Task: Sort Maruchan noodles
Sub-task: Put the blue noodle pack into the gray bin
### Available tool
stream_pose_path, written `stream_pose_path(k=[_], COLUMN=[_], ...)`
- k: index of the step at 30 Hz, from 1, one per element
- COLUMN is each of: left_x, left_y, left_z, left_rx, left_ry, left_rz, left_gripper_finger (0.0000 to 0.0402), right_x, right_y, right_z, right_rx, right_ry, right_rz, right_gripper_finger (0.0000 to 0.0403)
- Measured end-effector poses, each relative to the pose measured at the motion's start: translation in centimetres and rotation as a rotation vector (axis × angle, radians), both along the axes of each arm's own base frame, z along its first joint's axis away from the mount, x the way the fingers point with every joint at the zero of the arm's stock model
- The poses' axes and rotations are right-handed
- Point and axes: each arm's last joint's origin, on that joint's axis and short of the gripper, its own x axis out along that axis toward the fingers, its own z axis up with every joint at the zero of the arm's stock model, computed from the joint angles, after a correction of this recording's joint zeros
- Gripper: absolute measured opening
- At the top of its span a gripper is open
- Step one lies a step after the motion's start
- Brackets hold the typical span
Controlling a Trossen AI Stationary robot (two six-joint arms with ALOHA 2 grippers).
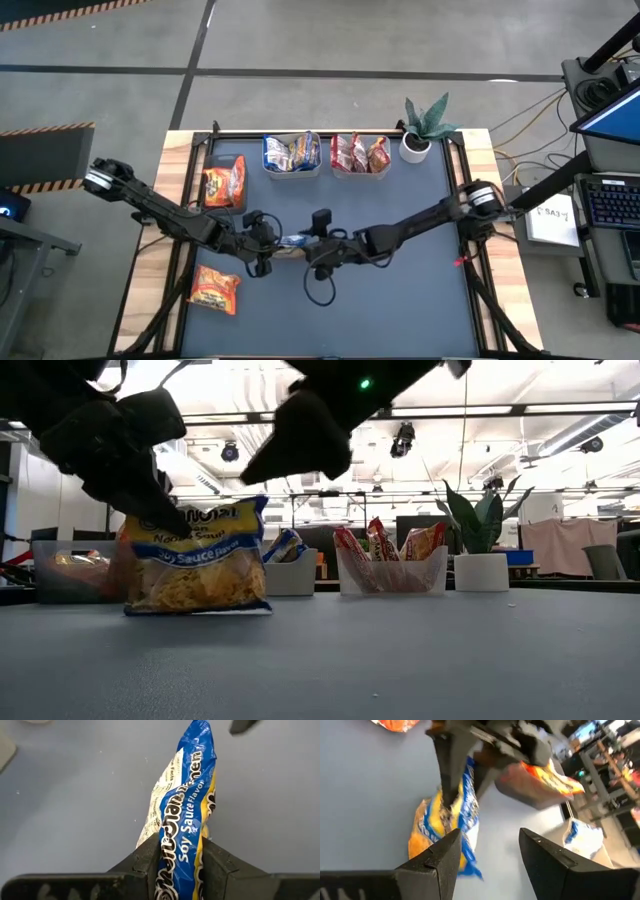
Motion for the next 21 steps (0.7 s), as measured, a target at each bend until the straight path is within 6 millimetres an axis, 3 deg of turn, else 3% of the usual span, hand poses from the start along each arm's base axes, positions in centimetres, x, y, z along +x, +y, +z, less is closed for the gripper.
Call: stream_pose_path(k=[9, 13, 21], left_x=[0.4, 0.5, 1.2], left_y=[-0.3, -0.3, -0.4], left_z=[0.9, 1.3, 2.6], left_rx=[0.026, 0.031, 0.063], left_ry=[-0.046, -0.071, -0.129], left_rz=[0.029, 0.058, 0.113], left_gripper_finger=[0.0056, 0.0036, 0.0032], right_x=[-4.9, -7.3, -11.4], right_y=[-1.4, -2.1, -3.3], right_z=[3.1, 3.3, 2.9], right_rx=[0.135, 0.211, 0.315], right_ry=[-0.003, -0.056, -0.264], right_rz=[-0.088, -0.124, -0.142], right_gripper_finger=[0.0187, 0.0187, 0.0187])
